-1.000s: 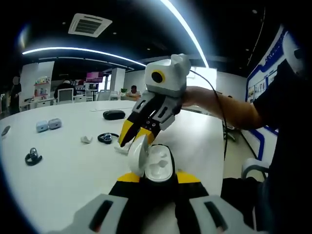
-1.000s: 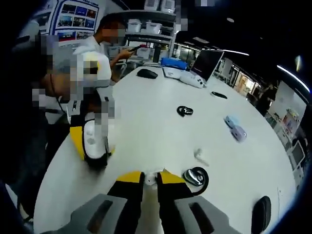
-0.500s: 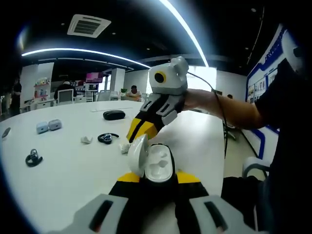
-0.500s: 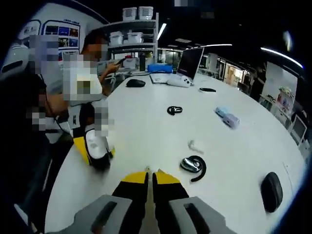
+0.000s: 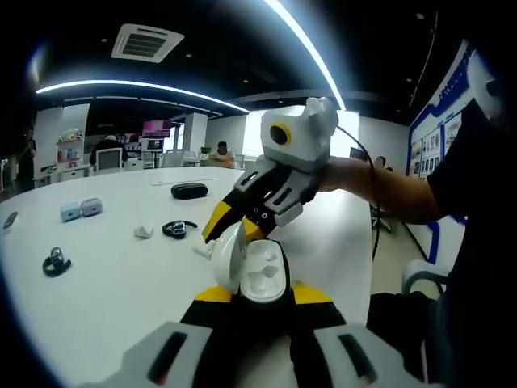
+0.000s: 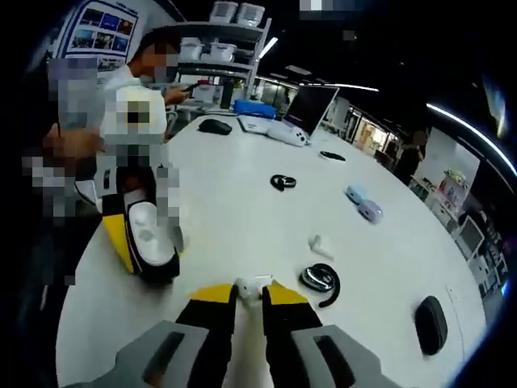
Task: Pick up the earbuds from the table and place the earbuds into the earbud case
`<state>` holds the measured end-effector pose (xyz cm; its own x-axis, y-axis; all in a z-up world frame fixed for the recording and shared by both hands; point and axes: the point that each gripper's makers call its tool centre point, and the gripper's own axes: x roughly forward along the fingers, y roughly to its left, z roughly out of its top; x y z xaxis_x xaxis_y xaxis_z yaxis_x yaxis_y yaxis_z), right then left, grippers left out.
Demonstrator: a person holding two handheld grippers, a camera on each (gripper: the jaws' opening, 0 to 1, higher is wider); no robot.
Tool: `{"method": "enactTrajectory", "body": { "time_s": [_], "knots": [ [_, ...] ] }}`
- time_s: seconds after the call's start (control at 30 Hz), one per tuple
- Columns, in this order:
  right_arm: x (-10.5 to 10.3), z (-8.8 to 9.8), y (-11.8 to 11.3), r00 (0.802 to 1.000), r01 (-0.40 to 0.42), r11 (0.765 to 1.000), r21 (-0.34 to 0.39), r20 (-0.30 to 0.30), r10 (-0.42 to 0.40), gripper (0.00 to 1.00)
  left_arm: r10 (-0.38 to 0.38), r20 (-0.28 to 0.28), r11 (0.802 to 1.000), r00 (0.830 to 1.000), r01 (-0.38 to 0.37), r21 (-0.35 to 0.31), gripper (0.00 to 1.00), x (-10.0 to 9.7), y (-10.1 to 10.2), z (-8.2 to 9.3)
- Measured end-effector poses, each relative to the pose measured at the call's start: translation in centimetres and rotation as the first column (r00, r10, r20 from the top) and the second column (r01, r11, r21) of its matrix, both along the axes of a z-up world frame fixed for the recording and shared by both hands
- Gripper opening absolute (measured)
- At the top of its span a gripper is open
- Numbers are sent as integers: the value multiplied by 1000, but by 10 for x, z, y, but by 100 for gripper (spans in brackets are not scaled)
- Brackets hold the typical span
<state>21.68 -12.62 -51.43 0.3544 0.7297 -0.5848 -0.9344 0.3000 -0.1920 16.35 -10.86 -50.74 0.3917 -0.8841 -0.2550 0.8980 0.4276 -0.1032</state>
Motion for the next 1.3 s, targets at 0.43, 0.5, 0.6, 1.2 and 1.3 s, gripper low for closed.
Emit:
{"method": "enactTrajectory", "body": {
  "time_s": [0.43,0.5,0.6,1.2,1.3],
  "knots": [
    [2,0,-4,1000,7,1000,24,-3,-7,5,0,1,1000,1000,0,0,25,0,0,0],
    [2,2,-5,1000,7,999,31,-6,-7,5,0,0,1000,1000,0,0,25,0,0,0],
    [0,7,-4,999,16,997,76,-31,-13,5,0,0,1000,1000,0,0,25,0,0,0],
    [-26,21,-11,922,128,942,309,-386,2,5,3,3,1000,1000,-3,2,25,-1,0,0],
    [-27,10,-16,939,104,968,227,-343,-20,5,3,3,1000,1000,-3,3,25,-1,0,0]
  ]
}}
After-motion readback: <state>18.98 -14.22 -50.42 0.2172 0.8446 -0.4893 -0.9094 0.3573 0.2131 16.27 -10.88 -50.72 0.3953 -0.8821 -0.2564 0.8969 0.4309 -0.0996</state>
